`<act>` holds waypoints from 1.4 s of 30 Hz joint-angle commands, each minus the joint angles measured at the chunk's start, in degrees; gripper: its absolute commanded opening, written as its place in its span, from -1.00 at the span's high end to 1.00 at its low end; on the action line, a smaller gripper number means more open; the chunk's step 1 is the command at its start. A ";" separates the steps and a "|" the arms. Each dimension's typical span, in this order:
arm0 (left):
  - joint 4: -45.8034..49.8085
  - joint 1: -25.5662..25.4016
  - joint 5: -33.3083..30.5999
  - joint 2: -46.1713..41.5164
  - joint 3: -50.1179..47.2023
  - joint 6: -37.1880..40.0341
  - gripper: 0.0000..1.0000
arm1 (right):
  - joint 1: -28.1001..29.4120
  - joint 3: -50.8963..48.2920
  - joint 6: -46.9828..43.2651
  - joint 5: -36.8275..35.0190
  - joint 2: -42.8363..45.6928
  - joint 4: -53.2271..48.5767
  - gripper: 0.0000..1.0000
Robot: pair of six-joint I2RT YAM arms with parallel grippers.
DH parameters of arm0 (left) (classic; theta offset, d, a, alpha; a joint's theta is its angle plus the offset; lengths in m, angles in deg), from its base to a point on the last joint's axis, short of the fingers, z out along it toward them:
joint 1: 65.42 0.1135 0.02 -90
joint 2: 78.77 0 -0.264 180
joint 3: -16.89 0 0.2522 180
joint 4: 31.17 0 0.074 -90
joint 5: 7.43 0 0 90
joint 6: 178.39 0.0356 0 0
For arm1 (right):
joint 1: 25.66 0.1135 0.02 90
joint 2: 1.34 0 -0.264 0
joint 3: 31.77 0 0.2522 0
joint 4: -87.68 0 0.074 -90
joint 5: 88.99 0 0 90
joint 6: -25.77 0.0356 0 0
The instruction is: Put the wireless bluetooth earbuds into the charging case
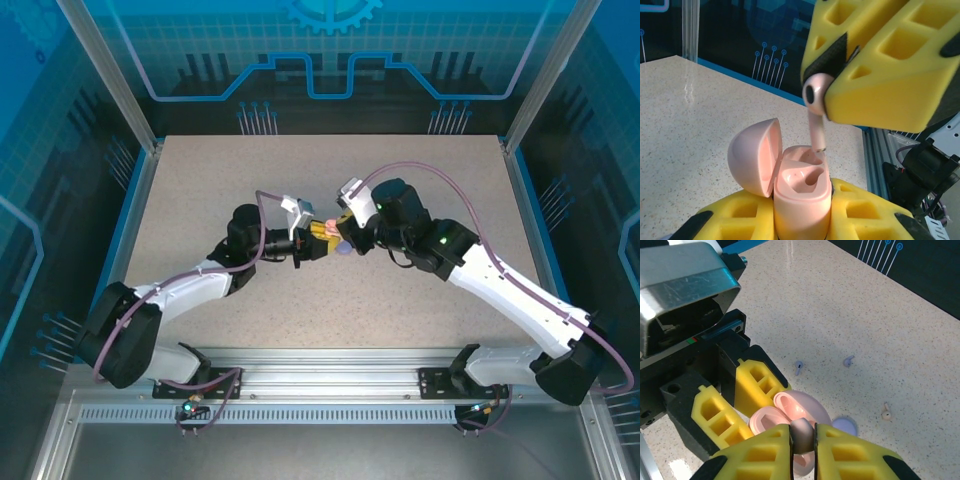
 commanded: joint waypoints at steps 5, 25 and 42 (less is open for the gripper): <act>1.64 -1.31 -0.16 -2.18 -0.72 5.03 1.00 | 2.13 0.91 -1.26 -3.51 2.03 -0.09 0.68; -0.50 -1.77 -7.13 -6.01 -3.10 13.74 1.00 | 4.05 -1.11 -1.15 -4.65 6.20 0.86 0.66; 0.42 -2.03 -5.65 -7.45 -1.78 14.15 1.00 | 5.19 -1.39 -0.99 -2.83 5.24 1.51 0.65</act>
